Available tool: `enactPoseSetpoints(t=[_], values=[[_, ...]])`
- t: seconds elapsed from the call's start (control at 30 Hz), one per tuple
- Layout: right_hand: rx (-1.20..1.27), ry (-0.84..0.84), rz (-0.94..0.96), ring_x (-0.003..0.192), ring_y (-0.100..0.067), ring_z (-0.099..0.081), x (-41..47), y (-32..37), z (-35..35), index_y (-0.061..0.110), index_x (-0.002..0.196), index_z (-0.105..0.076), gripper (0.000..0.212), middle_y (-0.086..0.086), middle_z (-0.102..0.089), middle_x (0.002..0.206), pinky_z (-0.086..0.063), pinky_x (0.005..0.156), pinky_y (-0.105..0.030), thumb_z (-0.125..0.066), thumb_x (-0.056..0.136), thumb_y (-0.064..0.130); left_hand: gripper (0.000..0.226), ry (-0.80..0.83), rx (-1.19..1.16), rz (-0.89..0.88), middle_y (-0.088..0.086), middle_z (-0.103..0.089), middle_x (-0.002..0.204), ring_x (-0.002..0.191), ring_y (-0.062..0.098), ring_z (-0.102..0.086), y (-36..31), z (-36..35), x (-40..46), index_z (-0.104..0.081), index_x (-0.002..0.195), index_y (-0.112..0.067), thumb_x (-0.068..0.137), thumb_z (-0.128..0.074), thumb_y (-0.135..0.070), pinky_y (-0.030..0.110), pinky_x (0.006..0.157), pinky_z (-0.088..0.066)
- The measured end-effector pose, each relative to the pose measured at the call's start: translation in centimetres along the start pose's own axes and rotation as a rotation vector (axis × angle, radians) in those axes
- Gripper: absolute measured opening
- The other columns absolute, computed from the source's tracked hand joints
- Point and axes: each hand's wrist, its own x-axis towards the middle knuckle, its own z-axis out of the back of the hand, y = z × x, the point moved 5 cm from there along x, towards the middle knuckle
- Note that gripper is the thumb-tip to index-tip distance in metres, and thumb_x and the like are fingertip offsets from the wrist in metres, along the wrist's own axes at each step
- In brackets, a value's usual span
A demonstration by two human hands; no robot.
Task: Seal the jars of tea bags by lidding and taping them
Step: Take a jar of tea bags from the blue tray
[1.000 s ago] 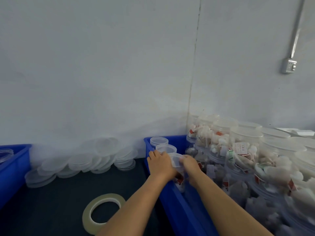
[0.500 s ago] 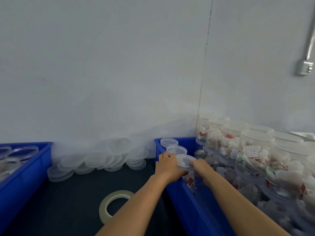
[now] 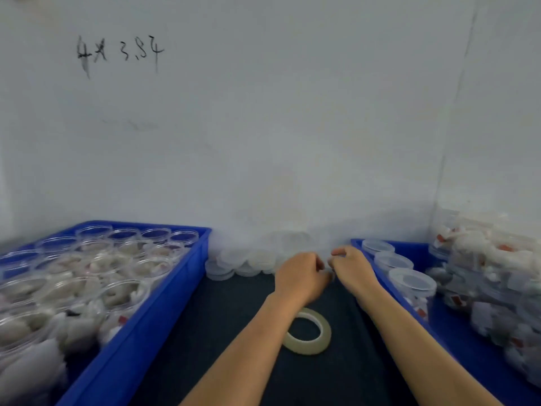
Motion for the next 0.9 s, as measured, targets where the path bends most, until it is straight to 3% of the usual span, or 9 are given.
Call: enactPoseSetpoints(t=[0.1,0.17,0.2,0.37,0.53,0.73,0.83,0.9], values=[[0.126,0.160,0.046,0.090,-0.024,-0.058,-2.7,3.3,-4.0,0.006,0.114,-0.061,0.026,-0.010,-0.062,0.094,-0.048,0.075,-0.034,-0.050,0.091,0.004,0.029,-0.023,0.183,0.074,0.007,-0.068,0.109,0.101,0.027,-0.063,3.3,3.1,-2.9,-0.064,0.105,-0.017,0.093,-0.053,-0.040,0.034,0.074,-0.045],[0.168,0.266,0.071,0.099,-0.029,-0.061,-4.5,5.2,-6.8,0.007,0.106,-0.063,0.020,-0.014,-0.064,0.101,-0.049,0.083,-0.038,-0.050,0.092,0.004,0.026,0.004,0.288,0.120,0.007,-0.068,0.109,0.095,0.025,-0.062,5.6,5.3,-4.5,-0.064,0.107,-0.017,0.095,-0.051,-0.037,0.034,0.073,-0.046],[0.204,0.317,0.078,0.096,-0.029,-0.061,-5.4,6.0,-8.0,0.009,0.101,-0.063,0.017,-0.015,-0.065,0.101,-0.047,0.080,-0.037,-0.049,0.092,0.003,0.026,0.013,0.342,0.143,0.007,-0.067,0.110,0.095,0.024,-0.061,6.7,6.7,-5.3,-0.063,0.108,-0.017,0.096,-0.050,-0.036,0.033,0.072,-0.042],[0.349,0.529,0.118,0.086,-0.015,-0.056,-9.3,10.1,-13.7,0.016,0.091,-0.063,0.019,-0.004,-0.064,0.089,-0.044,0.076,-0.032,-0.048,0.093,0.004,0.028,-0.011,0.505,0.213,0.007,-0.066,0.113,0.104,0.028,-0.062,11.2,14.1,-8.4,-0.067,0.106,-0.017,0.094,-0.054,-0.039,0.030,0.075,-0.040],[0.360,0.616,0.270,0.088,-0.014,-0.058,-12.0,13.3,-17.9,0.014,0.098,-0.064,0.025,-0.003,-0.067,0.095,-0.046,0.071,-0.024,-0.042,0.095,0.002,0.019,-0.072,0.462,0.257,-0.004,-0.067,0.115,0.103,0.015,-0.062,15.9,18.6,-11.2,-0.065,0.112,-0.024,0.095,-0.057,-0.026,0.035,0.091,-0.051],[0.247,0.609,0.455,0.096,-0.009,-0.059,-13.8,14.6,-22.3,0.012,0.108,-0.066,0.026,-0.002,-0.065,0.113,-0.043,0.071,-0.010,-0.046,0.096,0.002,0.014,-0.051,0.475,0.300,-0.007,-0.066,0.112,0.098,0.010,-0.062,21.3,19.3,-13.1,-0.064,0.105,-0.028,0.095,-0.058,-0.021,0.031,0.087,-0.051],[0.185,0.588,0.490,0.082,0.004,-0.056,-14.1,14.5,-23.9,0.012,0.113,-0.065,0.028,0.002,-0.063,0.114,-0.043,0.061,-0.004,-0.045,0.096,0.001,0.011,-0.087,0.507,0.272,-0.008,-0.066,0.107,0.095,0.009,-0.060,22.6,19.2,-13.6,-0.065,0.103,-0.029,0.093,-0.060,-0.025,0.028,0.084,-0.050],[0.113,0.558,0.527,0.083,0.003,-0.056,-14.0,14.6,-24.6,0.011,0.114,-0.065,0.027,0.000,-0.063,0.119,-0.043,0.061,-0.003,-0.049,0.095,0.002,0.013,-0.100,0.531,0.262,-0.010,-0.065,0.108,0.101,0.010,-0.058,23.2,19.4,-13.9,-0.067,0.101,-0.031,0.089,-0.066,-0.030,0.029,0.088,-0.048]])
